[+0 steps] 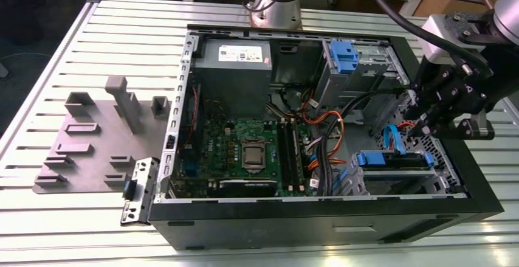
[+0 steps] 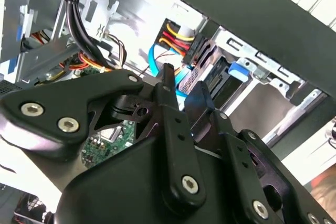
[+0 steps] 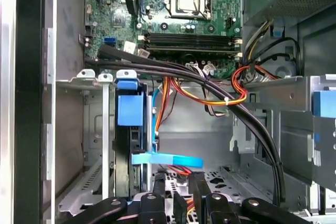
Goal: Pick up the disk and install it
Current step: 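Insert the second disk wire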
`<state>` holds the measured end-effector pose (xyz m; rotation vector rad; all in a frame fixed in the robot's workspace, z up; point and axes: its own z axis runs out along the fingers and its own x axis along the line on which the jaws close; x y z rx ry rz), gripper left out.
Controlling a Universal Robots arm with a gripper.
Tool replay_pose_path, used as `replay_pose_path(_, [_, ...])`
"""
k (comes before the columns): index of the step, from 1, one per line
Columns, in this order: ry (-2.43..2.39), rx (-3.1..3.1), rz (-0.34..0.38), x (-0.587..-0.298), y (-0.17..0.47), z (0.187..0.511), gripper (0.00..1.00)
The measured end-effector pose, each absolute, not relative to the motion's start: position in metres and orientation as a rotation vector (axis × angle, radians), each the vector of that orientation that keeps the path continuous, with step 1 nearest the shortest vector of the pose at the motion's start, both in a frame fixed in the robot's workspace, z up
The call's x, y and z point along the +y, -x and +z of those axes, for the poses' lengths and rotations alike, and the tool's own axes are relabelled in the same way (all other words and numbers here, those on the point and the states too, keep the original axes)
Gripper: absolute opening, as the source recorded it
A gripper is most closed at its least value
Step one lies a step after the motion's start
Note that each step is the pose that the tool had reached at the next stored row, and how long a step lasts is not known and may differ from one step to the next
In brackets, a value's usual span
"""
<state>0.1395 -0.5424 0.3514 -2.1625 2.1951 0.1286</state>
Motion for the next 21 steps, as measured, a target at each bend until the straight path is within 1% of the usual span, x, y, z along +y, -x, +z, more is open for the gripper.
replay_pose_path(21, [2.165, 2.196, 0.133, -0.541, -0.162, 0.344, 0.35])
